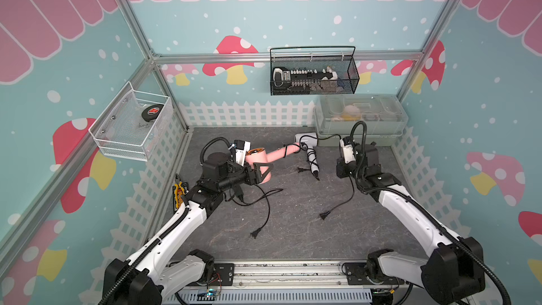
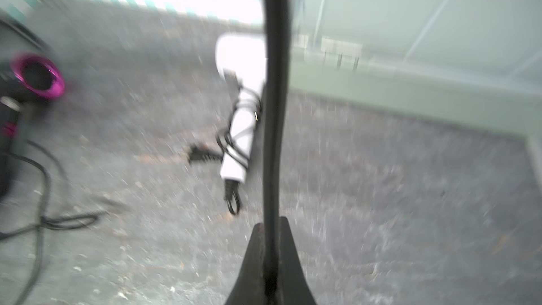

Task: Wrap the cord around the hair dryer
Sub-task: Wrap the power cord around the hair dryer.

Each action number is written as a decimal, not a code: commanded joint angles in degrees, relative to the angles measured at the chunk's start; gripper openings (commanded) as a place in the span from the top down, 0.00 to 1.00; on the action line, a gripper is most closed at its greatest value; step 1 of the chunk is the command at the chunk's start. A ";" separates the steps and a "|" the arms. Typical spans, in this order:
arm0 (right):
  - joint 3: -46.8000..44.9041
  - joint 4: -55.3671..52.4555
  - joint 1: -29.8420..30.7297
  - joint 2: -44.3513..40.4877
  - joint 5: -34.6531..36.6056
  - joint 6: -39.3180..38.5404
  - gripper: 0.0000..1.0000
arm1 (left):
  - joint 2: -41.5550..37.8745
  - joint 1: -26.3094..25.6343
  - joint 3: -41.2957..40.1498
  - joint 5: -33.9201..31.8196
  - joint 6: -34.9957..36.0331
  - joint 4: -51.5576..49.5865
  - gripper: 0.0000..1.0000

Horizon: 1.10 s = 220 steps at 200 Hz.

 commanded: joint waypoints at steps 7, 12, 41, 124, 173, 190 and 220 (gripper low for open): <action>12.50 -17.01 3.39 0.43 -3.45 -10.01 1.00 | -0.03 0.15 0.11 0.07 -1.78 6.89 1.00; 14.62 -19.00 4.70 0.69 -2.66 -11.68 1.00 | 0.47 0.20 0.29 0.32 -1.71 6.93 1.00; 29.28 -32.26 13.26 5.24 2.44 -21.52 1.00 | 3.32 0.04 1.37 1.23 -1.06 6.71 1.00; 57.92 -44.89 21.25 12.58 6.50 -35.63 1.00 | 10.34 -5.30 4.53 -1.70 4.24 3.19 1.00; 76.88 -51.91 22.23 21.16 5.72 -42.04 1.00 | 15.81 -11.38 5.52 -4.52 6.47 3.33 1.00; 80.77 -51.77 22.46 23.58 5.71 -43.81 1.00 | 17.75 -13.67 6.08 -3.99 6.89 4.24 1.00; 85.21 -50.90 22.50 27.86 6.12 -47.04 1.00 | 21.03 -18.75 7.57 -2.51 9.38 5.18 1.00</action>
